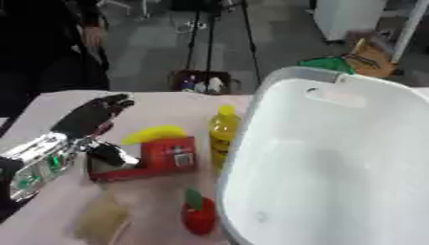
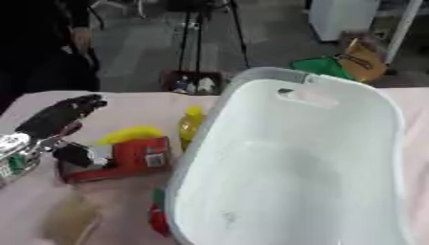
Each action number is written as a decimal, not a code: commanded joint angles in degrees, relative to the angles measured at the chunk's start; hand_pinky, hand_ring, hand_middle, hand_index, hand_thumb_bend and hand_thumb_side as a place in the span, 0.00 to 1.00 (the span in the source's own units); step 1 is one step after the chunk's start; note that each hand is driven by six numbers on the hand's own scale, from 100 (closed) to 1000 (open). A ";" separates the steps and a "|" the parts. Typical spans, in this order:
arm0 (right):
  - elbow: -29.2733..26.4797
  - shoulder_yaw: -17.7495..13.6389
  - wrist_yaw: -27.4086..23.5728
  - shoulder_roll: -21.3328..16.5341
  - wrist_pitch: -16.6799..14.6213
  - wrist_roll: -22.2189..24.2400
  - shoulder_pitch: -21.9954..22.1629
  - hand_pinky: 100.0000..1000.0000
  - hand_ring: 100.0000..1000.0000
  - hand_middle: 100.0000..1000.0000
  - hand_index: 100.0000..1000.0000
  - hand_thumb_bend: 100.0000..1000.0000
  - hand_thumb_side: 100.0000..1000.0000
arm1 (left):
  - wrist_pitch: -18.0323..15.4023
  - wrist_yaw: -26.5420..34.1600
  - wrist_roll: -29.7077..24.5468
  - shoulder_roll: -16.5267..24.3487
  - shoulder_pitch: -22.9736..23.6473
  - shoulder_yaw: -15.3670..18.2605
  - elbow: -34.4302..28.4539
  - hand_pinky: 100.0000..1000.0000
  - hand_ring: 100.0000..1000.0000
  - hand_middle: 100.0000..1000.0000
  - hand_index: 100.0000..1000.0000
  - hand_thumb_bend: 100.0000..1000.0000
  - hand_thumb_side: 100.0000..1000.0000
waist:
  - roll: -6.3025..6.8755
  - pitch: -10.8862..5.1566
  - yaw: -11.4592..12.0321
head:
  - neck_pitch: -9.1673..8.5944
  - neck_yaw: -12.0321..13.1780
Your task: Pick up objects on the table and place them in the box.
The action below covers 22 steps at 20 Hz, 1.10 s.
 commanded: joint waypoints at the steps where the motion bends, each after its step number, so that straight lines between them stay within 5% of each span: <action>1: -0.97 0.11 -0.49 -0.50 -0.15 -0.02 -0.12 0.67 0.48 0.50 0.66 0.00 0.67 | -1.45 -1.58 -2.77 -0.48 -2.44 0.56 4.22 1.00 1.00 1.00 1.00 0.91 0.59 | -0.10 -1.16 0.20 | -0.16 -0.07; 8: -0.97 0.45 -0.58 -0.17 -0.25 -0.02 0.04 0.68 0.48 0.50 0.66 0.00 0.67 | -7.14 -7.21 -8.54 -4.31 -5.07 3.51 10.61 1.00 1.00 0.99 1.00 0.77 0.56 | -0.49 -1.12 0.31 | -0.47 -0.16; 22: -0.97 0.06 -0.89 -0.02 -0.25 -0.02 0.28 0.68 0.48 0.50 0.66 0.00 0.66 | -19.02 -14.44 -20.41 -7.45 -8.59 10.45 18.11 1.00 1.00 0.96 0.92 0.76 0.48 | -0.56 -1.06 0.30 | -0.41 0.15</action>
